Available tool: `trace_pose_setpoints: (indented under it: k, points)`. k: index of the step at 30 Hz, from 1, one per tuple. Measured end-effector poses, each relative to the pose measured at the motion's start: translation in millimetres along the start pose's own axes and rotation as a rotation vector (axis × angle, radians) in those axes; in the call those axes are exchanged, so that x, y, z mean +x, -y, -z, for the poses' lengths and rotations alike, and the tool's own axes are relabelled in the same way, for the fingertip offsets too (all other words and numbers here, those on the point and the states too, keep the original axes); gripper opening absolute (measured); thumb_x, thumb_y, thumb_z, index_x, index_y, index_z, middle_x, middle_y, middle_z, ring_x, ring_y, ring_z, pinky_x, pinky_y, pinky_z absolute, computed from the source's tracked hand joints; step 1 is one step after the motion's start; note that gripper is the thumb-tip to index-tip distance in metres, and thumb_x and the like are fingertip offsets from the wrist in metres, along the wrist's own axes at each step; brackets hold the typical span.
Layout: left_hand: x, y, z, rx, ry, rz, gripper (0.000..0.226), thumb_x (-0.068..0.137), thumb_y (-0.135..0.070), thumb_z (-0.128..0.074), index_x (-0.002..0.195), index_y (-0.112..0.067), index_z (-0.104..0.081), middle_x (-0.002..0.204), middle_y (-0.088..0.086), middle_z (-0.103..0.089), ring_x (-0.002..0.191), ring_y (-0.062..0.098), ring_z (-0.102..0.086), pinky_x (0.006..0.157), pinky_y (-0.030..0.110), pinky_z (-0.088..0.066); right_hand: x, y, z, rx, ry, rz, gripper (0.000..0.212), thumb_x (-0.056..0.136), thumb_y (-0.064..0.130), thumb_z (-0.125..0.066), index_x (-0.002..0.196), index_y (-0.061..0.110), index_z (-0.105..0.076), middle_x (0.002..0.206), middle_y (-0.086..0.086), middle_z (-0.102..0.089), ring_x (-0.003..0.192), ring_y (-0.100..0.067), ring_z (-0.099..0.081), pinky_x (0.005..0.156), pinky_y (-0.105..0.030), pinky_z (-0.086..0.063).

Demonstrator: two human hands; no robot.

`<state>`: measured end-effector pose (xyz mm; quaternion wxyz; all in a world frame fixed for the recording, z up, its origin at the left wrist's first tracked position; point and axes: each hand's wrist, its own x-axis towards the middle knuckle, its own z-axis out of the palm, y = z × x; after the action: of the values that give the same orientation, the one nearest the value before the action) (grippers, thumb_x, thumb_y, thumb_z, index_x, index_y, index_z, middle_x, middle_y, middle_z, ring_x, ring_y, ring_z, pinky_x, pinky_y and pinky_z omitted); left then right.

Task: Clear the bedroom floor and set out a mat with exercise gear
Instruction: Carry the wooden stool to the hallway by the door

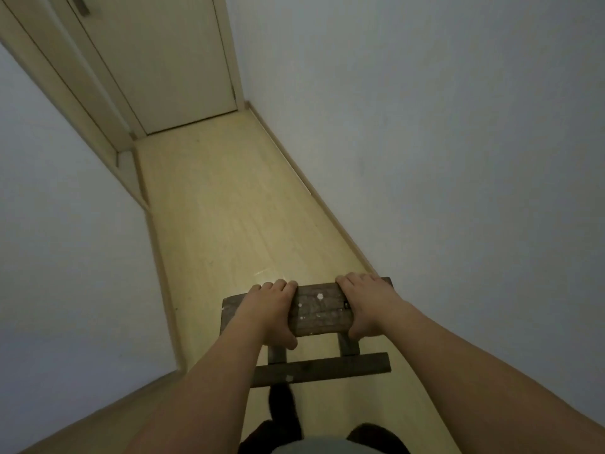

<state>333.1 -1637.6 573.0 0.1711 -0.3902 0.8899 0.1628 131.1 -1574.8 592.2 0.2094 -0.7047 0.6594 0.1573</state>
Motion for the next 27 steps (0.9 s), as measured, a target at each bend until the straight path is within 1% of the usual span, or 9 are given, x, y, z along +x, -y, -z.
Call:
trace_pose_setpoints:
  k: [4,6,8,13,14,15,18,23,27]
  points:
    - [43.5,82.7,47.5,0.006,-0.046,0.021,0.103,0.064,-0.055,-0.075,0.146,-0.025,-0.020,0.138,-0.001,-0.041,0.125,0.022,-0.041,0.112,0.043,-0.032,83.7,18.5,54.9,-0.006,-0.075,0.033,0.100,0.062,0.049,-0.076,0.142,0.021,-0.024,0.135,-0.001,-0.040,0.124,-0.022,-0.039,0.112,-0.038,-0.031]
    - [60.9,106.4,62.9,0.014,-0.058,0.021,0.104,0.064,-0.055,-0.074,0.147,-0.024,-0.019,0.139,-0.001,-0.040,0.126,0.023,-0.040,0.114,0.044,-0.030,110.7,20.5,73.0,-0.005,-0.084,0.037,0.101,0.062,0.050,-0.075,0.143,0.021,-0.023,0.136,-0.001,-0.039,0.124,-0.022,-0.039,0.112,-0.038,-0.030]
    - [93.0,141.4,82.1,0.027,-0.069,0.019,0.103,0.064,-0.055,-0.073,0.146,-0.024,-0.020,0.139,-0.001,-0.040,0.125,0.023,-0.041,0.113,0.043,-0.031,156.9,19.4,95.4,-0.011,-0.087,0.045,0.100,0.064,0.051,-0.073,0.144,0.020,-0.022,0.137,-0.002,-0.038,0.125,-0.023,-0.038,0.112,-0.037,-0.029]
    - [180.4,221.6,121.8,0.043,-0.008,0.044,0.101,0.064,-0.055,-0.073,0.146,-0.024,-0.022,0.136,-0.001,-0.043,0.122,0.021,-0.043,0.110,0.040,-0.034,278.2,9.9,143.2,0.004,-0.030,0.077,0.101,0.065,0.051,-0.072,0.145,0.020,-0.021,0.139,-0.002,-0.039,0.126,-0.023,-0.039,0.112,-0.037,-0.030]
    - [209.3,246.9,133.3,0.037,0.000,0.058,0.102,0.064,-0.055,-0.073,0.146,-0.023,-0.022,0.136,-0.001,-0.043,0.122,0.021,-0.044,0.110,0.040,-0.034,319.3,5.4,156.8,0.016,-0.029,0.090,0.101,0.065,0.051,-0.073,0.146,0.019,-0.021,0.139,-0.002,-0.038,0.127,-0.023,-0.039,0.112,-0.037,-0.030]
    - [215.3,252.6,138.3,0.046,0.014,0.061,0.102,0.064,-0.055,-0.073,0.146,-0.023,-0.021,0.136,-0.001,-0.043,0.122,0.022,-0.044,0.109,0.040,-0.034,328.3,4.9,161.8,0.007,-0.018,0.095,0.102,0.065,0.051,-0.073,0.146,0.019,-0.021,0.140,-0.002,-0.038,0.128,-0.023,-0.038,0.113,-0.038,-0.030]
    - [265.3,301.7,176.6,0.046,0.035,0.093,0.103,0.065,-0.054,-0.074,0.147,-0.023,-0.020,0.136,0.000,-0.042,0.122,0.022,-0.043,0.109,0.041,-0.035,402.4,-2.2,203.7,0.017,-0.021,0.118,0.099,0.065,0.048,-0.073,0.145,0.019,-0.022,0.139,-0.003,-0.039,0.127,-0.024,-0.039,0.113,-0.038,-0.030]
    - [335.9,387.2,258.8,0.059,-0.040,0.133,0.103,0.064,-0.054,-0.073,0.147,-0.022,-0.022,0.136,0.000,-0.043,0.122,0.022,-0.043,0.109,0.040,-0.034,509.3,-2.7,298.9,0.040,-0.066,0.136,0.098,0.067,0.045,-0.074,0.145,0.020,-0.021,0.140,-0.002,-0.037,0.129,-0.023,-0.037,0.113,-0.037,-0.027]
    - [379.9,447.4,297.3,0.058,-0.070,0.157,0.104,0.064,-0.054,-0.073,0.147,-0.020,-0.020,0.138,0.001,-0.041,0.124,0.023,-0.042,0.110,0.040,-0.032,581.9,4.0,355.0,-0.013,-0.094,0.161,0.097,0.067,0.044,-0.074,0.145,0.020,-0.021,0.141,-0.002,-0.037,0.130,-0.024,-0.036,0.114,-0.037,-0.025]
